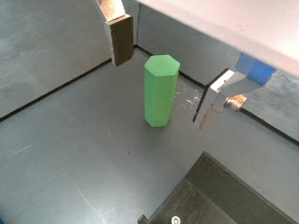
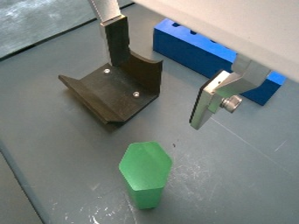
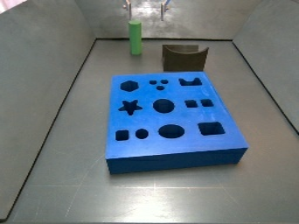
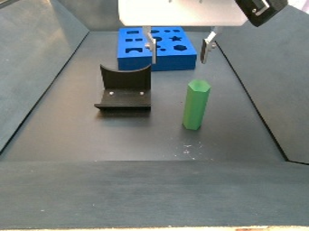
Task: Pick up the hexagon object. Move to above the board. Insert the hexagon object.
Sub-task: Pick up the hexagon object.
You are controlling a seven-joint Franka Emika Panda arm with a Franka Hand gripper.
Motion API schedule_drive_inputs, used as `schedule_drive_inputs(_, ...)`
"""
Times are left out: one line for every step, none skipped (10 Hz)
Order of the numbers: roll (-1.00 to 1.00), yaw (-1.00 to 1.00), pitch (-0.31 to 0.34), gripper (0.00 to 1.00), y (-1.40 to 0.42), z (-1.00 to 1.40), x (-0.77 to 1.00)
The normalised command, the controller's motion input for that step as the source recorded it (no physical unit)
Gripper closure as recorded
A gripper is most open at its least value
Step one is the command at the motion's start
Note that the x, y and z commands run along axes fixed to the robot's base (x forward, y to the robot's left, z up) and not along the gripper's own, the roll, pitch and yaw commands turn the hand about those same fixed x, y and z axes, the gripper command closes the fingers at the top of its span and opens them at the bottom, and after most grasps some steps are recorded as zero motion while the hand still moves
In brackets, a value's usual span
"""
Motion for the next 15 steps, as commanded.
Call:
schedule_drive_inputs(0.00, 0.00, 0.000, 0.00, -0.03, 0.00, 0.00)
schedule_drive_inputs(0.00, 0.00, 0.000, 0.00, 0.39, 0.06, -0.72)
schedule_drive_inputs(0.00, 0.25, 0.197, 0.00, 0.77, 0.21, -0.41)
schedule_drive_inputs(0.00, 0.33, 0.097, 0.00, 0.70, 0.01, -0.39)
schedule_drive_inputs(-0.03, 0.00, 0.000, 0.00, 0.00, 0.00, 0.00)
schedule_drive_inputs(0.00, -0.04, -0.186, 0.00, 0.05, -1.00, 0.00)
schedule_drive_inputs(0.00, -0.31, -0.177, 0.00, 0.01, -0.91, 0.05)
schedule_drive_inputs(0.00, 0.00, 0.000, 0.00, -0.02, -0.01, 0.00)
schedule_drive_inputs(0.06, 0.10, -0.240, 0.00, 0.12, -0.77, -0.04)
schedule_drive_inputs(0.00, 0.09, -0.286, 0.00, 0.11, -0.67, -0.11)
schedule_drive_inputs(-0.01, 0.00, 0.000, 0.00, 0.06, 0.00, 0.00)
schedule_drive_inputs(-0.11, 0.00, -0.089, 0.00, 0.21, 0.00, -0.26)
schedule_drive_inputs(-0.13, 0.00, -0.163, 0.00, 0.14, 0.00, -0.36)
schedule_drive_inputs(0.00, 0.00, 0.000, 1.00, 0.00, 0.00, 0.00)
schedule_drive_inputs(0.00, 0.00, 0.000, 1.00, 0.00, 0.00, 0.00)
